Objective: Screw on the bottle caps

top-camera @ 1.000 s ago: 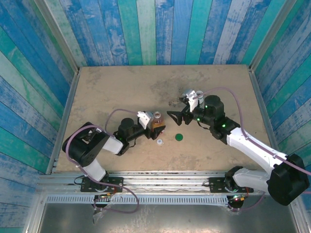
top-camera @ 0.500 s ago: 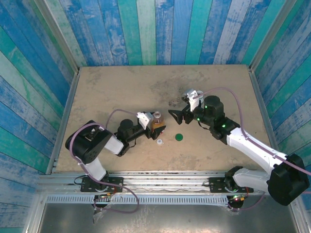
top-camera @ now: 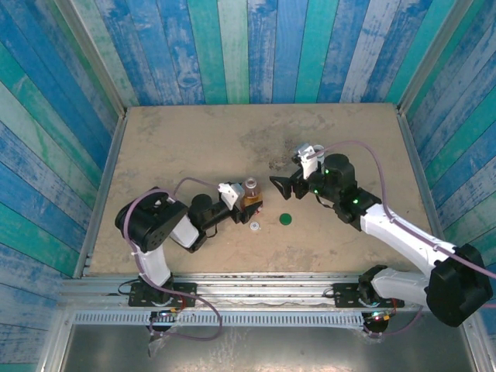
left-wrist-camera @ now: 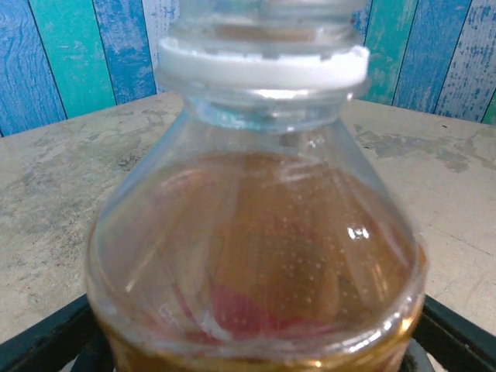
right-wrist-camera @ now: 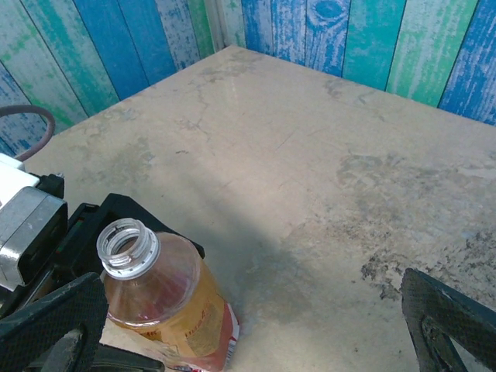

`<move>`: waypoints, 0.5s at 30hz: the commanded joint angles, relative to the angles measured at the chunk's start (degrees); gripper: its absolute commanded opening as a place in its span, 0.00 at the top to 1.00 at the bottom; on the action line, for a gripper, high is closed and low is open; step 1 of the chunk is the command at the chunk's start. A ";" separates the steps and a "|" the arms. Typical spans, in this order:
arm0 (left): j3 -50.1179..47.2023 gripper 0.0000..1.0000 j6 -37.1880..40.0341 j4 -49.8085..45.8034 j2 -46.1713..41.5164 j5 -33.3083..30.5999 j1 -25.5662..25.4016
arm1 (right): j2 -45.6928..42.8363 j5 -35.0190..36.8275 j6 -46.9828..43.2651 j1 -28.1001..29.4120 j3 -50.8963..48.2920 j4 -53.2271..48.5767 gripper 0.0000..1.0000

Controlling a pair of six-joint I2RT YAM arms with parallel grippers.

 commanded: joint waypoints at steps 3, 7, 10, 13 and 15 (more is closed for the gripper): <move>-0.28 0.23 0.33 4.21 2.67 0.68 -0.12 | 1.11 0.59 0.42 0.43 0.57 -0.21 0.00; 0.12 0.29 0.24 2.40 1.99 0.66 -0.12 | 1.08 1.60 -0.20 0.40 0.27 -0.36 0.00; 0.45 0.31 0.28 1.03 1.23 1.26 -0.12 | -0.64 6.41 -0.62 0.40 -0.95 0.07 0.00; -0.31 0.28 1.65 1.80 0.91 2.98 -0.12 | -2.63 7.75 -0.05 0.40 -2.51 -0.13 0.00; -0.57 0.28 1.91 1.86 0.82 3.54 -0.12 | -3.33 6.10 -0.27 0.40 -2.53 -2.86 0.00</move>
